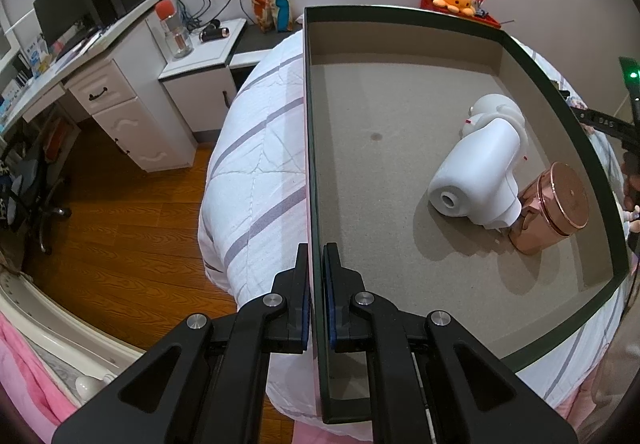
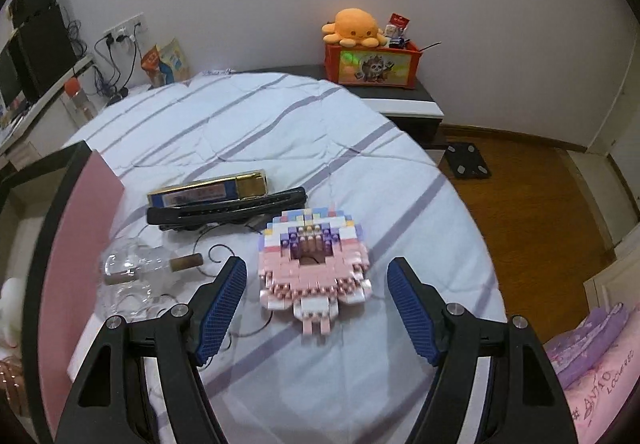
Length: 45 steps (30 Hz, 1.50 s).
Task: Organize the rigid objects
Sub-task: 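Grasp the pink block-built figure with the right gripper, then place the pink block figure in the box and release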
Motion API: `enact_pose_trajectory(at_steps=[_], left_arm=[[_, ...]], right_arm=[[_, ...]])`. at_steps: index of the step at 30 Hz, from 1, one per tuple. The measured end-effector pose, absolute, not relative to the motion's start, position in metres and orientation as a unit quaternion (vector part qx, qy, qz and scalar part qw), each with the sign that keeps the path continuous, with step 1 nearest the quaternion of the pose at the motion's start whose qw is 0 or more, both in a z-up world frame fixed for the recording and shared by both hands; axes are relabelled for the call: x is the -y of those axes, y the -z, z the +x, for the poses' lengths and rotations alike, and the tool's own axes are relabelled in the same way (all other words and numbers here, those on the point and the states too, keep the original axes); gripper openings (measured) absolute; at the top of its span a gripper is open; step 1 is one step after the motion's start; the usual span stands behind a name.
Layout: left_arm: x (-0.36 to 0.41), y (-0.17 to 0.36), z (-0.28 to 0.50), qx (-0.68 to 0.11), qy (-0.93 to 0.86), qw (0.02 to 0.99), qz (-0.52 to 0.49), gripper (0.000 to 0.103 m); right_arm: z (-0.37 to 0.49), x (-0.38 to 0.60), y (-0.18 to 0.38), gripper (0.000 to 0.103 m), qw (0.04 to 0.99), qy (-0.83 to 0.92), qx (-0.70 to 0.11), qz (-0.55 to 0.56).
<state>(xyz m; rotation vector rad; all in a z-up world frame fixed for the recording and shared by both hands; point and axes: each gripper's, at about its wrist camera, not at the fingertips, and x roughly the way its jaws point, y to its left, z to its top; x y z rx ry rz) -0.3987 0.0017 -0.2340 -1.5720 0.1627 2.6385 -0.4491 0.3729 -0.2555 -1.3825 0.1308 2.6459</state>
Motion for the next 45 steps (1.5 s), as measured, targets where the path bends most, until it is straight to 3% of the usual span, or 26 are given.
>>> enact_pose_trajectory(at_steps=[1,3,4,16,25,33,45], left_arm=[[-0.002,0.234,-0.399,-0.053,-0.857,0.033,-0.511,0.005],[-0.002,0.234,-0.399,-0.055,-0.857,0.032,-0.511,0.005],[-0.003,0.235,-0.398,-0.056,-0.857,0.032,-0.511,0.005],[-0.003,0.235,-0.398,-0.055,-0.858,0.030,-0.510,0.005],[-0.005,0.235,-0.396,-0.061,-0.859,0.025,-0.508,0.006],[-0.004,0.236,-0.396,-0.058,-0.859,0.027,-0.508,0.006],[-0.004,0.236,-0.396,-0.059,-0.858,0.026,-0.509,0.006]], right_arm=[[-0.451,-0.373,0.258,0.074,0.075,-0.882,-0.043,-0.464],[-0.451,-0.372,0.261,0.056,0.077,-0.883,-0.038,-0.461],[-0.450,-0.371,0.260,0.054,0.078,-0.886,-0.035,-0.455],[-0.412,-0.342,0.224,0.053,0.061,-0.906,-0.019,-0.418],[-0.394,-0.235,0.162,0.054,-0.067,-0.924,0.025,-0.376],[-0.433,-0.132,0.190,0.054,-0.170,-0.879,0.067,-0.440],[-0.461,-0.082,0.224,0.054,-0.210,-0.833,0.102,-0.501]])
